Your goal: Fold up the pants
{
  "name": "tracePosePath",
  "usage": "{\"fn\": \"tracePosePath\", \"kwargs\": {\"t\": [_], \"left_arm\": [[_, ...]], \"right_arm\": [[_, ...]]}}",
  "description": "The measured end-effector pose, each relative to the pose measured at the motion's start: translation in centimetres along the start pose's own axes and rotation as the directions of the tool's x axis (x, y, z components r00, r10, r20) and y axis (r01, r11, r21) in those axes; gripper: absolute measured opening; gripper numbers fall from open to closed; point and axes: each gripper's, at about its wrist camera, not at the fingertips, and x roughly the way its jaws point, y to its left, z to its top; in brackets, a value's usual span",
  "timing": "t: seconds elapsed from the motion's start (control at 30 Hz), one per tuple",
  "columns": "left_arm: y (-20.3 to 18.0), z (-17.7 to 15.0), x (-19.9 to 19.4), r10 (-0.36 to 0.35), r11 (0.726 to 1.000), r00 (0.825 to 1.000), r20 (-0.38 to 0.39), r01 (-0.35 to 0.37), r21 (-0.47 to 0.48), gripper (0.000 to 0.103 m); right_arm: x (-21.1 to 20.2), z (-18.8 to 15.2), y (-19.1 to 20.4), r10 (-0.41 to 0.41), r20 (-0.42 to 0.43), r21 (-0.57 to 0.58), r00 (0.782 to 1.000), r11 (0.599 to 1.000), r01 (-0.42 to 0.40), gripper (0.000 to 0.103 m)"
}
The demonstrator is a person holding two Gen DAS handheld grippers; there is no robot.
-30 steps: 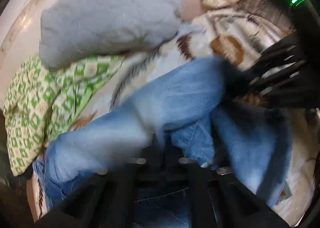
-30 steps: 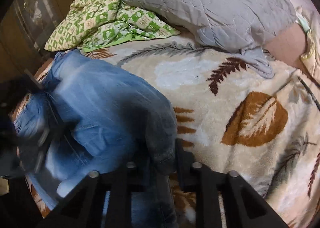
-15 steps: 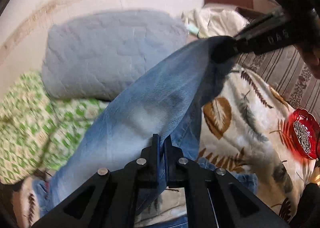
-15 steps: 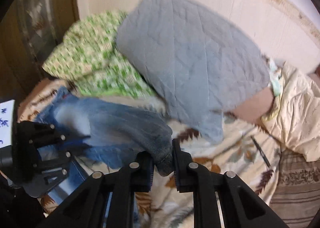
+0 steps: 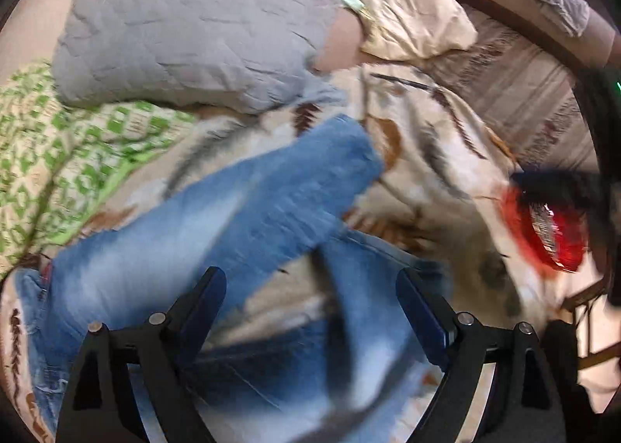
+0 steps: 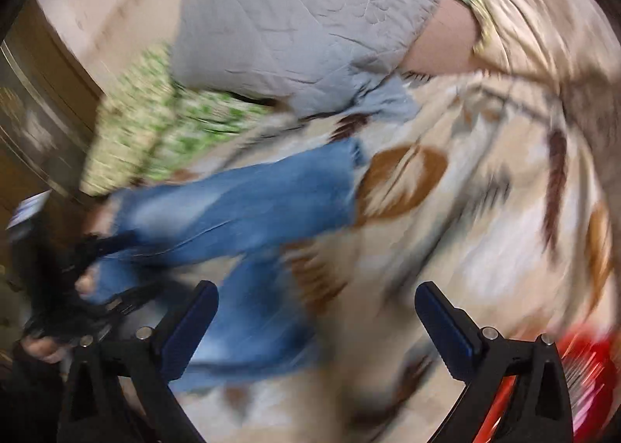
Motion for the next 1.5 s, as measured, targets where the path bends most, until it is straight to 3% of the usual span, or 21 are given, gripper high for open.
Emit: {"fn": "tracePosePath", "kwargs": {"t": [0.13, 0.23, 0.33, 0.5, 0.53, 0.57, 0.6, 0.63, 0.77, 0.83, 0.93, 1.07, 1.17, 1.23, 1.27, 1.3, 1.33, 1.37, 1.43, 1.5], "left_arm": [[-0.5, 1.2, 2.6, -0.086, 0.996, 0.989, -0.123, 0.083, -0.024, 0.089], [-0.8, 1.5, 6.1, -0.130, 0.989, 0.967, -0.219, 0.112, -0.092, 0.089], [-0.3, 1.7, 9.4, -0.185, 0.966, 0.938, -0.294, 0.119, -0.228, 0.089], [0.0, 2.4, 12.1, -0.202, 0.950, 0.931, -0.304, 0.111, -0.291, 0.088], [-0.1, 2.6, 12.2, -0.203, 0.952, 0.933, -0.298, 0.117, -0.282, 0.084], [-0.4, 2.7, 12.3, -0.204, 0.956, 0.933, -0.297, 0.124, -0.267, 0.059], [-0.7, 2.8, 12.4, -0.190, 0.963, 0.932, -0.308, 0.116, -0.242, 0.019], [-0.9, 2.9, 12.4, -0.175, 0.970, 0.933, -0.314, 0.109, -0.217, 0.008], [-3.0, 3.1, 9.8, -0.229, 0.972, 0.938, -0.259, 0.207, -0.108, 0.008], [-5.2, 3.6, 7.3, -0.272, 0.962, 0.940, -0.207, 0.270, -0.039, 0.008], [-8.8, 4.7, 4.2, -0.298, 0.949, 0.941, -0.159, 0.309, 0.054, 0.008], [-13.6, 5.5, 3.3, -0.285, 0.936, 0.942, -0.177, 0.313, 0.159, 0.009], [-15.3, 5.2, 6.4, -0.230, 0.946, 0.945, -0.234, 0.273, 0.174, 0.011], [-15.6, 4.2, 9.0, -0.173, 0.958, 0.943, -0.285, 0.228, 0.171, 0.017], [-15.4, 4.0, 9.9, -0.153, 0.968, 0.941, -0.302, 0.205, 0.147, 0.032], [-15.2, 3.8, 10.1, -0.136, 0.976, 0.943, -0.303, 0.181, 0.123, 0.061], [-14.6, 3.9, 9.8, -0.124, 0.985, 0.953, -0.277, 0.153, 0.084, 0.075], [-14.2, 4.0, 9.2, -0.127, 0.988, 0.963, -0.239, 0.145, 0.055, 0.089], [-12.9, 4.3, 6.8, -0.163, 0.986, 0.974, -0.159, 0.166, 0.005, 0.089], [-11.0, 3.7, 3.8, -0.179, 0.984, 0.978, -0.106, 0.177, -0.027, 0.091]], "right_arm": [[-0.1, -7.9, 0.5, 0.120, 0.016, 0.158, 0.993, 0.980, -0.121, 0.101], [2.5, -11.0, 0.3, 0.183, 0.018, 0.310, 0.983, 0.934, -0.180, 0.086], [5.6, -12.2, -0.2, 0.188, -0.006, 0.419, 0.982, 0.892, -0.168, 0.074], [8.5, -11.2, -1.2, 0.124, 0.013, 0.480, 0.992, 0.870, -0.115, 0.060], [9.0, -10.7, -1.2, 0.089, 0.020, 0.479, 0.996, 0.873, -0.088, 0.046], [9.4, -10.4, -1.3, 0.080, 0.019, 0.479, 0.997, 0.874, -0.079, 0.027], [10.0, -10.0, -1.3, 0.072, 0.018, 0.475, 0.997, 0.877, -0.073, 0.017], [10.2, -9.9, -1.3, 0.055, 0.020, 0.471, 0.998, 0.880, -0.058, 0.008], [8.0, -11.4, -1.2, 0.038, 0.100, 0.449, 0.994, 0.890, -0.080, 0.005], [5.3, -12.5, -1.1, 0.034, 0.170, 0.424, 0.985, 0.900, -0.104, 0.005], [-0.2, -14.6, -0.6, 0.022, 0.280, 0.397, 0.960, 0.908, -0.136, 0.005], [-5.2, -16.1, 0.9, -0.059, 0.371, 0.362, 0.927, 0.928, -0.086, 0.005], [-5.3, -17.0, -0.2, -0.124, 0.322, 0.411, 0.939, 0.911, -0.020, 0.007], [-3.6, -17.5, -2.1, -0.148, 0.195, 0.486, 0.970, 0.873, 0.036, 0.013], [-3.5, -18.0, -2.8, -0.162, 0.155, 0.513, 0.974, 0.856, 0.061, 0.021], [-3.6, -18.3, -3.2, -0.168, 0.144, 0.531, 0.975, 0.845, 0.067, 0.031], [-4.2, -18.7, -3.5, -0.186, 0.149, 0.536, 0.971, 0.841, 0.079, 0.066], [-4.9, -19.1, -3.7, -0.200, 0.165, 0.533, 0.966, 0.842, 0.083, 0.093], [-7.1, -19.4, -3.4, -0.256, 0.244, 0.524, 0.936, 0.846, 0.095, 0.097], [-7.9, -18.7, -2.9, -0.260, 0.270, 0.482, 0.927, 0.870, 0.104, 0.097]]}}
